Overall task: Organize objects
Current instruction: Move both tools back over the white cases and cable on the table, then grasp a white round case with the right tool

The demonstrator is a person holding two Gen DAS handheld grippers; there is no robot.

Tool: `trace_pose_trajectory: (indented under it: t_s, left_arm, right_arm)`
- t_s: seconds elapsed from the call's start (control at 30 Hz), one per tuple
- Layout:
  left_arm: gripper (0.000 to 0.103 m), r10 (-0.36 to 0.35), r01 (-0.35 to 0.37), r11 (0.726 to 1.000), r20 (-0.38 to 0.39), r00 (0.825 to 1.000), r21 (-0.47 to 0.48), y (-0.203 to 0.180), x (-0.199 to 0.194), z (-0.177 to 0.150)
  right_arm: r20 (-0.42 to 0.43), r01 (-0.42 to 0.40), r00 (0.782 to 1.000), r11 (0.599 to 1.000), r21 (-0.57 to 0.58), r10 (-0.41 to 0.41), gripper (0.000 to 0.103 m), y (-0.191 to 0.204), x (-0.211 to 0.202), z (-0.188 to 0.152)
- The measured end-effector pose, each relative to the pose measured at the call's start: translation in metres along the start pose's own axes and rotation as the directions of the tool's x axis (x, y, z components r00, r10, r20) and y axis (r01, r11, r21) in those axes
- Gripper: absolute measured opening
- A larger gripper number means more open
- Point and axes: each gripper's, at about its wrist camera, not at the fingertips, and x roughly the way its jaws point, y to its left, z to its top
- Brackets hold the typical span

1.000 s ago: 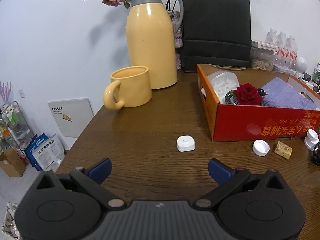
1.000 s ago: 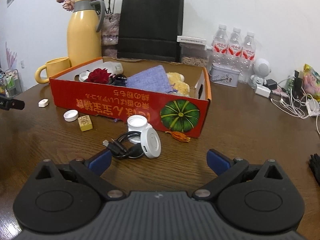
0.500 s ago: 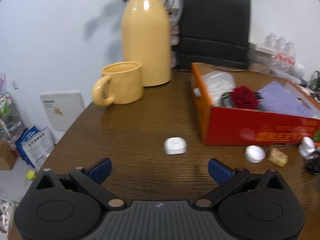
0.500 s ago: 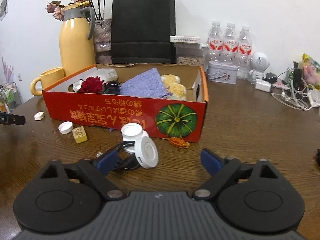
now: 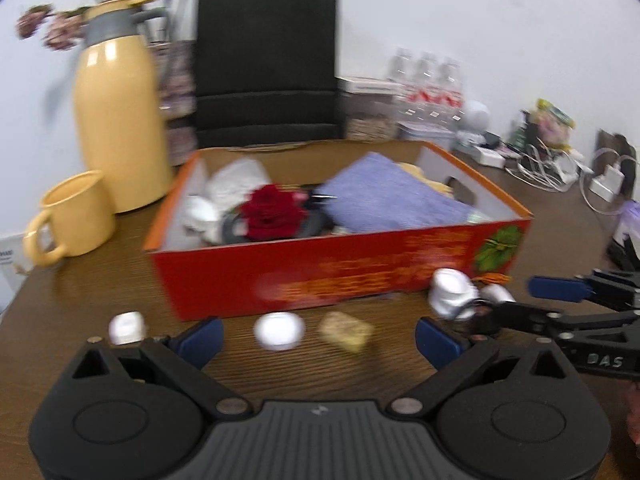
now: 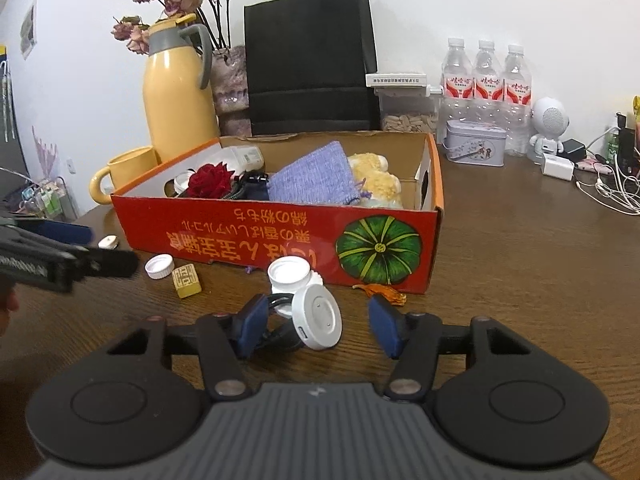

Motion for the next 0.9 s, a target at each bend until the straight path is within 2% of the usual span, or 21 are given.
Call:
trace_pose_trajectory:
  t_s: [0.23,0.3,0.33,0.53,0.67,0.8,0.9]
  left_arm:
    - [0.094,-0.024,0.025,0.999,-0.042,0.999,0.030,-0.038,0.025,0.002]
    - [0.093,-0.024,0.025,0.999,-0.049,0.999,0.030,-0.041,0.030,0.003]
    - [0.093,-0.027,0.028,0.999,-0.051,0.998,0.029,-0.043,0.032,0.004]
    - [0.087,-0.057,0.058,0.998,-0.079,0.995,0.006,-0.046,0.047,0.004]
    - [0.081,-0.070,0.071,0.997,-0.056,0.996,0.010,-0.047,0.047,0.003]
    - [0.080,-0.090,0.090,0.996,-0.046,0.995,-0.005,-0.046,0.046,0.003]
    - [0.079,-0.150,0.148,0.987,-0.038,0.988,-0.056,-0.040,0.045,0.005]
  right_arm:
    - [0.003,-0.040,0.999,0.999,-0.022,0.040,0.051,-0.009,0.001,0.004]
    - [-0.003,-0.046,0.999,0.999,-0.028,0.046,0.042,-0.011,0.003,0.005]
    - [-0.006,-0.051,0.999,0.998,-0.024,0.051,0.040,-0.013,0.004,0.004]
    - [-0.017,-0.083,0.996,0.997,0.009,0.083,0.037,-0.026,0.007,0.004]
    - [-0.037,-0.107,0.993,0.994,0.033,0.108,0.036,-0.030,0.011,0.002]
    - [-0.036,-0.138,0.989,0.989,0.060,0.141,0.025,-0.033,0.012,0.000]
    - [-0.034,-0.141,0.989,0.987,0.071,0.144,0.022,-0.032,0.012,-0.001]
